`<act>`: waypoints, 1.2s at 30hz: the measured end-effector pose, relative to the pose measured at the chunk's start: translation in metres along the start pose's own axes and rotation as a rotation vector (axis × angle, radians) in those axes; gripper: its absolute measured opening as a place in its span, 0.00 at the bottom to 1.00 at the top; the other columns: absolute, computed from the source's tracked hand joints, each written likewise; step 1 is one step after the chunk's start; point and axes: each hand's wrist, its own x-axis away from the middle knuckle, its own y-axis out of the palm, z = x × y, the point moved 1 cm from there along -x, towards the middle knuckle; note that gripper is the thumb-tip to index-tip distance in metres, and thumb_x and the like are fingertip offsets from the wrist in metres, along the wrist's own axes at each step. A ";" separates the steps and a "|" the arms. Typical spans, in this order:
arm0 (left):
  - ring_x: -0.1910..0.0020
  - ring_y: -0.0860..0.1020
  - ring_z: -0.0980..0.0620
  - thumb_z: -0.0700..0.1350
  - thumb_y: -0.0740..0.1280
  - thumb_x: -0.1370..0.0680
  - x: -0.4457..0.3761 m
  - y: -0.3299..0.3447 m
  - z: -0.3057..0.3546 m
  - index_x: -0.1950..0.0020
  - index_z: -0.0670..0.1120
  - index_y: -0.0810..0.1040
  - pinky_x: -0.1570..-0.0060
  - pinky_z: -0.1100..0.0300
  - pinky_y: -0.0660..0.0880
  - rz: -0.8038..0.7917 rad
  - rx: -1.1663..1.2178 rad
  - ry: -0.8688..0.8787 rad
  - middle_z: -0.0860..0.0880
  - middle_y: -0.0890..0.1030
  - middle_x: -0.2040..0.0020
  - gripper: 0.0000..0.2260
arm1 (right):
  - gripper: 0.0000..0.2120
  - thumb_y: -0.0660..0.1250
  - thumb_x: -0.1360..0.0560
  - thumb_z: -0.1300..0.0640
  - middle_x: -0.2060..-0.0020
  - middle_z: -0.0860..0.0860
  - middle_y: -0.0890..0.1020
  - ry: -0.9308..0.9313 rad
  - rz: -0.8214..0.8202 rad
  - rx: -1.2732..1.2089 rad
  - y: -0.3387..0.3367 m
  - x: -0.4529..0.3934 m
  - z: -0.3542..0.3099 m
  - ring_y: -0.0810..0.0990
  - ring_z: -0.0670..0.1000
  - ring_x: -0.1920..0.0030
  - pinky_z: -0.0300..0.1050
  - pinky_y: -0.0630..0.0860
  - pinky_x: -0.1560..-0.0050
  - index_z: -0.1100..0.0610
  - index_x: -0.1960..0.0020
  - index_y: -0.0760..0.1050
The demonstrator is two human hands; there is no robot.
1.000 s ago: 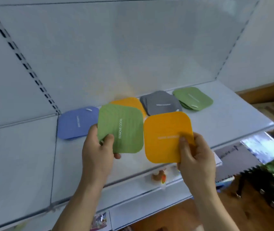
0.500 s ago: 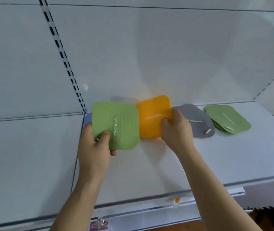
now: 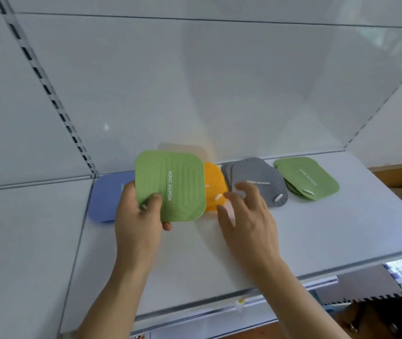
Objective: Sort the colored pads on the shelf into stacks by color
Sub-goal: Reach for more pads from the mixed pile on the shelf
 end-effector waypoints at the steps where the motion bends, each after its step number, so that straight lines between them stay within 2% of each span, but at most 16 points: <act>1: 0.71 0.80 0.50 0.35 0.65 0.19 0.001 0.008 -0.001 0.47 0.51 0.78 0.71 0.48 0.79 -0.026 -0.001 -0.006 0.54 0.84 0.57 0.10 | 0.09 0.71 0.22 0.52 0.43 0.54 0.81 -0.025 -0.002 0.005 -0.005 0.012 0.010 0.80 0.61 0.52 0.54 0.79 0.58 0.55 0.45 0.82; 4: 0.69 0.81 0.48 0.36 0.65 0.20 0.007 0.038 -0.002 0.46 0.51 0.79 0.69 0.45 0.80 -0.110 0.025 -0.021 0.52 0.84 0.56 0.09 | 0.07 0.68 0.21 0.53 0.48 0.52 0.83 0.023 -0.040 0.035 -0.020 0.041 0.038 0.80 0.61 0.48 0.56 0.78 0.51 0.55 0.52 0.83; 8: 0.63 0.82 0.48 0.34 0.64 0.20 0.026 0.084 0.008 0.44 0.51 0.79 0.73 0.53 0.77 -0.217 0.063 -0.014 0.50 0.84 0.54 0.13 | 0.07 0.66 0.20 0.53 0.41 0.50 0.82 0.076 -0.098 0.046 -0.043 0.059 0.069 0.79 0.58 0.39 0.55 0.77 0.44 0.53 0.49 0.83; 12: 0.64 0.82 0.46 0.34 0.64 0.19 0.042 0.127 0.015 0.44 0.48 0.79 0.74 0.54 0.77 -0.285 0.045 0.006 0.48 0.85 0.53 0.11 | 0.07 0.67 0.19 0.54 0.40 0.50 0.82 0.068 -0.073 0.002 -0.058 0.066 0.099 0.79 0.57 0.38 0.53 0.76 0.40 0.53 0.48 0.83; 15: 0.65 0.83 0.47 0.32 0.64 0.19 0.051 0.164 0.020 0.40 0.47 0.79 0.74 0.51 0.79 -0.290 0.039 0.012 0.47 0.84 0.51 0.13 | 0.06 0.68 0.20 0.55 0.41 0.49 0.82 0.072 -0.048 -0.029 -0.066 0.065 0.132 0.79 0.56 0.38 0.53 0.75 0.39 0.54 0.49 0.84; 19: 0.69 0.83 0.50 0.32 0.64 0.20 0.064 0.220 0.027 0.46 0.46 0.79 0.74 0.47 0.81 -0.256 0.002 0.024 0.59 0.84 0.56 0.11 | 0.05 0.69 0.21 0.56 0.42 0.50 0.83 0.061 -0.023 -0.071 -0.080 0.059 0.192 0.80 0.56 0.39 0.54 0.75 0.40 0.55 0.51 0.84; 23: 0.68 0.85 0.51 0.33 0.64 0.19 0.074 0.270 0.029 0.46 0.47 0.79 0.72 0.48 0.82 -0.186 -0.008 -0.034 0.51 0.85 0.56 0.10 | 0.05 0.70 0.22 0.57 0.42 0.50 0.83 -0.015 -0.036 -0.139 -0.090 0.050 0.245 0.80 0.56 0.41 0.55 0.77 0.42 0.55 0.49 0.85; 27: 0.63 0.85 0.57 0.34 0.63 0.19 0.075 0.313 0.027 0.41 0.44 0.77 0.73 0.54 0.82 -0.118 -0.056 -0.041 0.48 0.83 0.48 0.10 | 0.06 0.69 0.22 0.57 0.43 0.51 0.84 -0.090 -0.043 -0.251 -0.092 0.045 0.260 0.80 0.55 0.42 0.53 0.79 0.43 0.56 0.50 0.85; 29: 0.63 0.85 0.54 0.35 0.62 0.19 0.069 0.330 0.021 0.33 0.47 0.74 0.73 0.53 0.83 -0.095 -0.157 -0.036 0.47 0.82 0.44 0.16 | 0.05 0.70 0.23 0.58 0.43 0.51 0.84 -0.099 -0.034 -0.290 -0.091 0.045 0.261 0.81 0.55 0.42 0.53 0.79 0.44 0.56 0.51 0.85; 30: 0.63 0.85 0.49 0.36 0.63 0.19 0.066 0.336 0.017 0.29 0.50 0.70 0.71 0.50 0.83 -0.094 -0.247 -0.022 0.47 0.81 0.44 0.19 | 0.05 0.70 0.23 0.58 0.43 0.50 0.84 -0.096 -0.033 -0.304 -0.090 0.045 0.262 0.81 0.55 0.42 0.52 0.79 0.44 0.56 0.51 0.85; 32: 0.60 0.84 0.39 0.40 0.63 0.20 0.063 0.344 0.011 0.24 0.53 0.63 0.64 0.50 0.80 -0.104 -0.551 0.076 0.45 0.81 0.51 0.25 | 0.05 0.70 0.23 0.58 0.43 0.50 0.84 -0.088 -0.026 -0.325 -0.090 0.046 0.261 0.81 0.55 0.42 0.52 0.79 0.45 0.56 0.51 0.85; 33: 0.57 0.82 0.38 0.41 0.64 0.20 0.064 0.346 0.010 0.22 0.52 0.61 0.61 0.52 0.76 -0.102 -0.743 0.154 0.45 0.80 0.53 0.27 | 0.05 0.70 0.23 0.58 0.44 0.50 0.84 -0.086 -0.022 -0.330 -0.090 0.046 0.260 0.81 0.55 0.42 0.52 0.79 0.45 0.56 0.52 0.85; 34: 0.55 0.81 0.38 0.42 0.66 0.20 0.066 0.347 0.009 0.22 0.50 0.62 0.60 0.52 0.72 -0.097 -0.905 0.247 0.45 0.79 0.54 0.27 | 0.05 0.70 0.23 0.58 0.44 0.50 0.84 -0.087 -0.020 -0.330 -0.090 0.046 0.260 0.81 0.55 0.42 0.52 0.79 0.45 0.56 0.52 0.85; 36: 0.50 0.78 0.36 0.43 0.71 0.23 0.067 0.346 0.004 0.30 0.45 0.73 0.53 0.47 0.73 -0.101 -1.119 0.410 0.42 0.81 0.48 0.22 | 0.06 0.69 0.23 0.58 0.44 0.51 0.84 -0.086 -0.026 -0.331 -0.090 0.046 0.259 0.81 0.56 0.43 0.53 0.79 0.45 0.56 0.52 0.85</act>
